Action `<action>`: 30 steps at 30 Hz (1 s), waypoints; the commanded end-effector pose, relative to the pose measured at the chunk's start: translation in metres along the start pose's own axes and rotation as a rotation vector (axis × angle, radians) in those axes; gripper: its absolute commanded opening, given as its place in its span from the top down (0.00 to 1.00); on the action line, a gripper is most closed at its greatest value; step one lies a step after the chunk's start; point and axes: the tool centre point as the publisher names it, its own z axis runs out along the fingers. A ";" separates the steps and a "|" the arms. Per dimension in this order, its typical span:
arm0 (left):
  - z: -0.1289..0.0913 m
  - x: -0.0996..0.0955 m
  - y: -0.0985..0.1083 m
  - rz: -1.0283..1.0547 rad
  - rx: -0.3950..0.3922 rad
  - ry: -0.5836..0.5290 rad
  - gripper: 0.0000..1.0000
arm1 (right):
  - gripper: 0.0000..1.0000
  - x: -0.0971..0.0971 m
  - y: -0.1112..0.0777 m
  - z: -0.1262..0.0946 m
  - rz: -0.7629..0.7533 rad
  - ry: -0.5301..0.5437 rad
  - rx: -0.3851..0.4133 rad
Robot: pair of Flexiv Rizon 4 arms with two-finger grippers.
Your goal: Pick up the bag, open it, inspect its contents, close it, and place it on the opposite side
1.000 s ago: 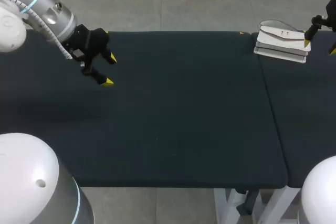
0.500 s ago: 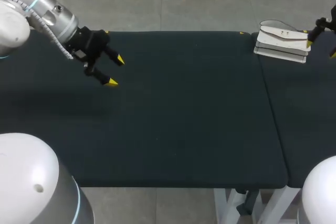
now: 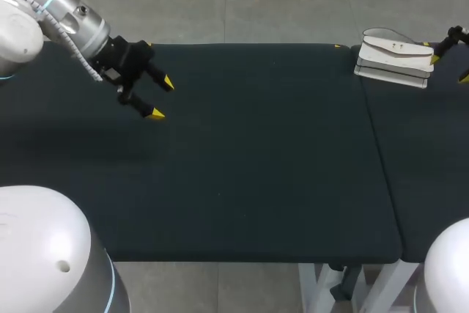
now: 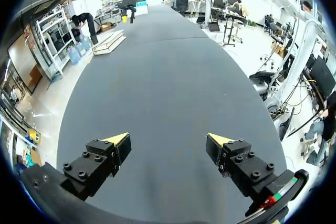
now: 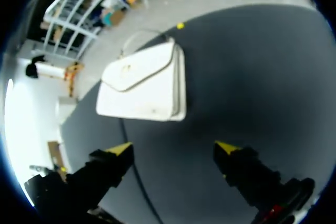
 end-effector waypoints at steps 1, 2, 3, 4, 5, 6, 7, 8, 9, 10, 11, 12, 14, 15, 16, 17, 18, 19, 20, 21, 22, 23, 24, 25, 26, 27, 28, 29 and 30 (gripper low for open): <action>0.001 0.000 0.001 0.001 0.002 0.000 0.00 | 0.00 -0.006 0.023 0.009 0.015 0.020 0.032; 0.001 0.000 0.001 0.001 0.002 0.000 0.00 | 0.00 -0.008 0.028 0.011 0.019 0.024 0.034; 0.001 0.000 0.001 0.001 0.002 0.000 0.00 | 0.00 -0.009 0.032 0.014 0.028 0.025 0.038; 0.001 0.000 0.001 0.001 0.002 0.000 0.00 | 0.00 -0.010 0.036 0.016 0.034 0.029 0.041; 0.001 0.000 0.001 0.001 0.002 0.000 0.00 | 0.00 -0.010 0.040 0.017 0.040 0.032 0.045; 0.001 0.000 0.001 0.001 0.002 0.000 0.00 | 0.00 -0.010 0.043 0.019 0.047 0.030 0.049; 0.001 0.000 0.001 0.001 0.002 0.000 0.00 | 0.00 -0.010 0.046 0.020 0.051 0.032 0.052; 0.001 0.000 0.001 0.001 0.002 0.000 0.00 | 0.00 -0.009 0.049 0.022 0.059 0.030 0.057; 0.001 0.000 0.001 0.001 0.002 0.000 0.00 | 0.00 -0.010 0.053 0.025 0.064 0.032 0.061; 0.001 0.000 0.001 0.001 0.002 0.000 0.00 | 0.00 -0.010 0.056 0.026 0.067 0.033 0.063; 0.001 0.000 0.001 0.001 0.002 0.000 0.00 | 0.02 -0.009 0.059 0.028 0.071 0.035 0.065; 0.001 0.000 0.001 0.001 0.002 0.000 0.00 | 0.03 -0.008 0.062 0.030 0.072 0.036 0.067; 0.001 0.000 0.001 0.001 0.002 0.000 0.00 | 0.11 0.001 0.062 0.031 0.076 0.038 0.074; 0.001 0.000 0.001 0.001 0.002 0.000 0.00 | 0.15 0.000 0.066 0.034 0.078 0.041 0.076; 0.001 0.000 0.001 0.001 0.002 0.000 0.00 | 0.20 0.001 0.069 0.036 0.078 0.041 0.079; 0.001 0.000 0.001 0.001 0.002 0.000 0.00 | 0.22 0.003 0.071 0.038 0.080 0.042 0.086; 0.001 0.000 0.001 0.001 0.002 0.000 0.00 | 0.24 0.005 0.073 0.040 0.082 0.043 0.089; 0.001 0.000 0.001 0.001 0.002 0.000 0.00 | 0.29 0.005 0.075 0.041 0.083 0.043 0.090; 0.001 0.000 0.001 0.001 0.002 0.000 0.00 | 0.35 0.006 0.076 0.043 0.085 0.045 0.096; 0.001 0.000 0.001 0.001 0.002 0.000 0.00 | 0.38 0.006 0.077 0.045 0.088 0.046 0.100; 0.001 0.000 0.001 0.001 0.002 0.000 0.00 | 0.43 0.006 0.078 0.047 0.091 0.047 0.104; 0.001 0.000 0.001 0.001 0.002 0.000 0.00 | 0.45 0.007 0.078 0.048 0.093 0.050 0.107; 0.001 0.000 0.001 0.001 0.002 0.000 0.00 | 0.46 0.007 0.079 0.049 0.095 0.051 0.109; 0.001 0.000 0.001 0.001 0.002 0.000 0.00 | 0.47 0.007 0.079 0.051 0.097 0.051 0.112; 0.001 0.000 0.001 0.001 0.002 0.000 0.00 | 0.49 0.007 0.080 0.052 0.100 0.055 0.115; 0.001 0.000 0.001 0.001 0.002 0.000 0.00 | 0.51 0.006 0.080 0.054 0.101 0.056 0.116; 0.001 0.000 0.001 0.001 0.002 0.000 0.00 | 0.52 0.006 0.081 0.054 0.102 0.058 0.118; 0.001 0.000 0.001 0.001 0.002 0.000 0.00 | 0.54 0.006 0.082 0.056 0.102 0.060 0.118; 0.001 0.000 0.001 0.001 0.002 0.000 0.00 | 0.55 0.006 0.082 0.056 0.102 0.061 0.120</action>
